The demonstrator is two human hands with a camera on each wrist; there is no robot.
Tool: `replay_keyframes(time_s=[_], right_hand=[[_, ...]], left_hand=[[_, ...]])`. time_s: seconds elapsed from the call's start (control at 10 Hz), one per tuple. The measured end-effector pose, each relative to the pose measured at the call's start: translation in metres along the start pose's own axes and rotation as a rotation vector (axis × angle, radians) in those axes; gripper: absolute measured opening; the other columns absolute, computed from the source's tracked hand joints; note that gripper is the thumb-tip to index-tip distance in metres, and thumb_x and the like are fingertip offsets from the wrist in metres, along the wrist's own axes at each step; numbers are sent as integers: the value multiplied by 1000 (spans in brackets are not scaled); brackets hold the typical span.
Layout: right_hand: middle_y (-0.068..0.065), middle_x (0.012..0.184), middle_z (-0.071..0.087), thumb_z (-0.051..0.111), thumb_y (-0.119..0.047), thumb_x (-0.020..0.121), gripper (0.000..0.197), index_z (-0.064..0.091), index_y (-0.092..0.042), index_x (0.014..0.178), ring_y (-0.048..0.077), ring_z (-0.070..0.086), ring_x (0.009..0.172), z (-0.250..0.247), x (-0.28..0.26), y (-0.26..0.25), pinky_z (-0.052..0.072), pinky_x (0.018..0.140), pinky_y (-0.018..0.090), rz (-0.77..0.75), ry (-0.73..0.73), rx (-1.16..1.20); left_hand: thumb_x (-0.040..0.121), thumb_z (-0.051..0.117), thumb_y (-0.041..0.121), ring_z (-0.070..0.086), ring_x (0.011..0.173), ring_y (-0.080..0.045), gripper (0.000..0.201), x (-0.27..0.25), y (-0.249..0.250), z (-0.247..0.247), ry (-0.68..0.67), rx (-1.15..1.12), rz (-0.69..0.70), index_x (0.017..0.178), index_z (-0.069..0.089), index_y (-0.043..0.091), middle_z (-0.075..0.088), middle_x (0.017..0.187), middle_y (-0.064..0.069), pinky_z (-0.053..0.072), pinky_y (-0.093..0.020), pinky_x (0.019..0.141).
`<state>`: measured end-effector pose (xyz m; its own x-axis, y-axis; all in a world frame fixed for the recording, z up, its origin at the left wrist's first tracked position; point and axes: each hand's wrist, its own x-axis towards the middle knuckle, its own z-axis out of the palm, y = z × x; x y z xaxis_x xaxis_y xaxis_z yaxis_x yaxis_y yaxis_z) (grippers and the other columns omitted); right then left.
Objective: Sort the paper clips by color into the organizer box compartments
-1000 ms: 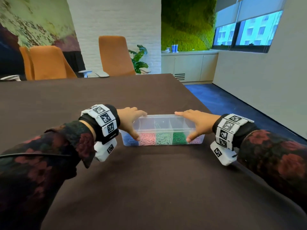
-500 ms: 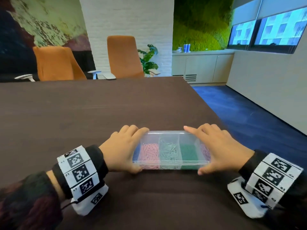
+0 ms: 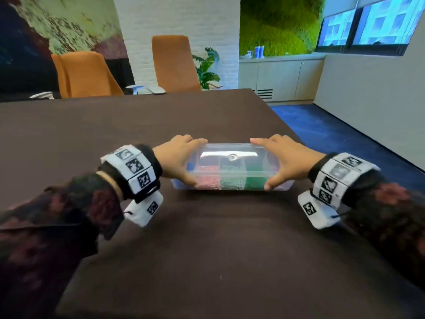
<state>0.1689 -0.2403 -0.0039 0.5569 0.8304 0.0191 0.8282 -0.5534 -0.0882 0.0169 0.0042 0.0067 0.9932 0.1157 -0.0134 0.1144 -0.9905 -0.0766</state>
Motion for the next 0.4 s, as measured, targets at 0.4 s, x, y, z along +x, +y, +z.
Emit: replay_keyframes(time_s=[0.4], right_hand=[[2, 155, 21, 79, -46, 69, 105, 14, -32, 150, 22, 23, 142, -2, -2, -1, 21, 116, 38, 26, -205, 127]], left_hand=[[69, 75, 54, 21, 142, -26, 118, -4, 3, 11, -185, -112, 0, 152, 0, 16, 18, 156, -10, 21, -36, 115]])
